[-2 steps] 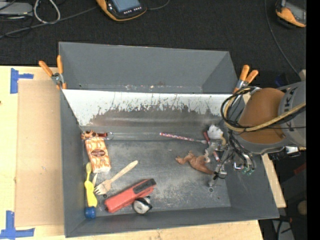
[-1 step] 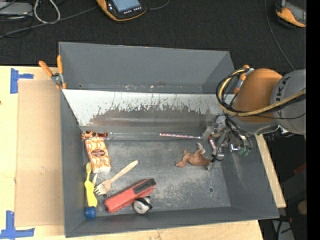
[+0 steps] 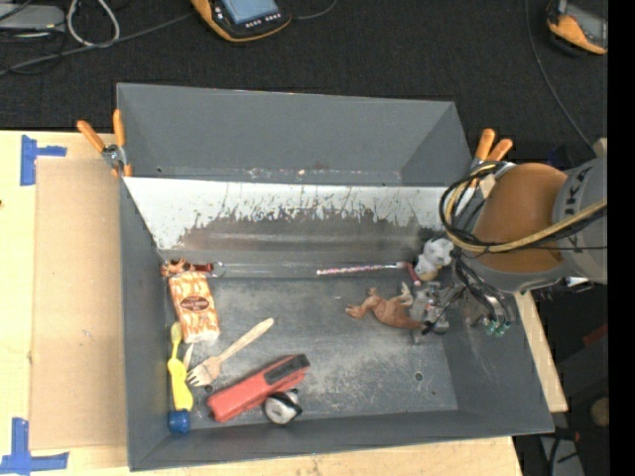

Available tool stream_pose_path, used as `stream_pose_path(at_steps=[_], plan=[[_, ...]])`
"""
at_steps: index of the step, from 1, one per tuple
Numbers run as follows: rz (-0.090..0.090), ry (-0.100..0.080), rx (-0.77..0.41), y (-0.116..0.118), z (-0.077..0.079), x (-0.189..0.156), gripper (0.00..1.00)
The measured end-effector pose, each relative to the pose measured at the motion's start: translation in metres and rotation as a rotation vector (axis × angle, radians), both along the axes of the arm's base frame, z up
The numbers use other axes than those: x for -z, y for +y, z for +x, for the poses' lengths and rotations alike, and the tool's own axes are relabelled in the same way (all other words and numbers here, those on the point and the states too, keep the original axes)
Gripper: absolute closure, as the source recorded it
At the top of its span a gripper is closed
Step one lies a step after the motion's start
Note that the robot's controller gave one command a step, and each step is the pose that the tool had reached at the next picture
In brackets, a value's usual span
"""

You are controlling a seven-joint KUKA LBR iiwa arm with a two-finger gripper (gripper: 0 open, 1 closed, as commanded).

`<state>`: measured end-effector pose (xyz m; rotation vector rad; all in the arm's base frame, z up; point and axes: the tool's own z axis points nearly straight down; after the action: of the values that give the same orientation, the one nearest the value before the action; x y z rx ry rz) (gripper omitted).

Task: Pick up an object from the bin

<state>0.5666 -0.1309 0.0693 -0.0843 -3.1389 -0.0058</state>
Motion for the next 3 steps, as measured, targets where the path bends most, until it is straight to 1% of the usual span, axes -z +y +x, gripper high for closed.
stream_pose_path(at_steps=[1, 2, 3], plan=[[0.0, 0.0, -0.001, 0.0, 0.0, 0.0, 1.0], [0.002, 0.005, -0.01, 0.001, -0.001, -0.057, 1.0], [0.0, -0.003, -0.041, -0.001, 0.023, -0.106, 1.0]])
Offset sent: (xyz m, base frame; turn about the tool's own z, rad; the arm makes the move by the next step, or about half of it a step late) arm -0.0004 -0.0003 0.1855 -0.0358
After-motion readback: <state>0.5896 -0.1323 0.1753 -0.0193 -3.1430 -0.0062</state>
